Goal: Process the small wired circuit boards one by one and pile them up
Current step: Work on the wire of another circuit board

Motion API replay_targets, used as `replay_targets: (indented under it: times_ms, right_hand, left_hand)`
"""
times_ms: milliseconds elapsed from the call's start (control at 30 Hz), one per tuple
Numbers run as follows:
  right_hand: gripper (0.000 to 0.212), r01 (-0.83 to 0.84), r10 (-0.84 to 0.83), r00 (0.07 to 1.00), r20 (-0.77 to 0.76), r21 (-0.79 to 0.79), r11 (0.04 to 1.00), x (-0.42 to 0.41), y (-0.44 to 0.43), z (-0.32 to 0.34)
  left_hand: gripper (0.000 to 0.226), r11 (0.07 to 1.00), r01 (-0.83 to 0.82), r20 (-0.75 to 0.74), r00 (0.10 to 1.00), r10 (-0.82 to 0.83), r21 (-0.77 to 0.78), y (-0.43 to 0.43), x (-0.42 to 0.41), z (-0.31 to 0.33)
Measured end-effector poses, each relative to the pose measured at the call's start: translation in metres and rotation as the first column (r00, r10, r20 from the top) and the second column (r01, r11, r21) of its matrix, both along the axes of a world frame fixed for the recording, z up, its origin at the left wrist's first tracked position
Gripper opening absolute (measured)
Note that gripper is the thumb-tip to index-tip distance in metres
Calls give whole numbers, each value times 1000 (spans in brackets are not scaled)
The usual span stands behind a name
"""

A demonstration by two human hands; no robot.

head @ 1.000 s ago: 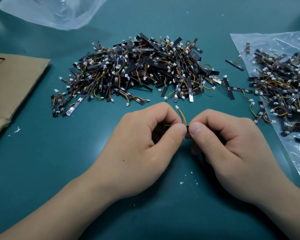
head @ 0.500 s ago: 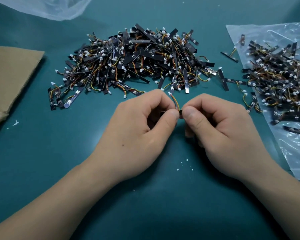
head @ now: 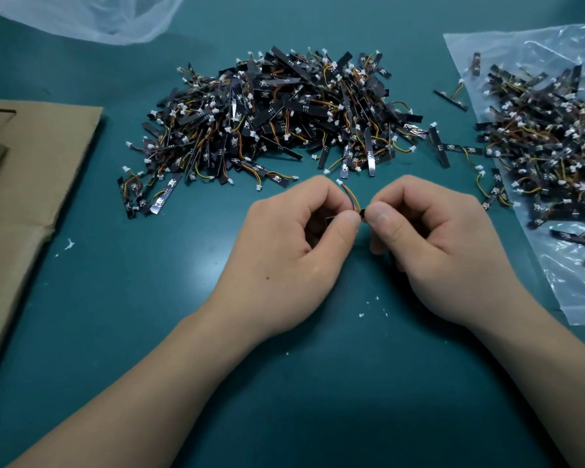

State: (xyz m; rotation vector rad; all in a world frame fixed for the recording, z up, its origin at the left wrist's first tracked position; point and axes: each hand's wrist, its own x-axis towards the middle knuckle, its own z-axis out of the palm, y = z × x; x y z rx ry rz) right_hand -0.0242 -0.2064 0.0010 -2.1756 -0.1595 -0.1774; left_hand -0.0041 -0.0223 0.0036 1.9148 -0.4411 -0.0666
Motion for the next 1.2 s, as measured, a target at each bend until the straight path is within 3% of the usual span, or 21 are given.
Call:
replay_targets:
  times_ms: [367,500,600,767,867,1100,1200]
  right_hand:
    - [34,83,-74,987,-144,59,995,19,3,3]
    - [32,113,-110,990,-87,31,993,23,6,6]
    - [27,91,-93,992,-85,-25,996,16,6,5]
    - [32,24,-32,996,-87,-99,995,9,5,5]
    - [29,6,-11,998,-62,-83,997,9,4,4]
    - [22,17,-17,1000,-6,-31,999,6,3,2]
    - [22,23,-23,1000,-1,-5,1000,6,2,2]
  left_hand:
    - [20,997,22,-11,1000,-21,76,-13,23,1]
    - [19,993,-77,48,996,73,93,-17,22,-1]
    - [17,986,-33,94,995,18,162,-12,17,-2]
    - [19,996,-18,57,998,13,90,-3,14,1]
    - [20,990,-15,69,998,5,143,-6,14,-1]
    - [14,997,67,-38,997,-68,-30,1,11,0]
    - [14,997,80,-54,995,-81,-10,2,12,-3]
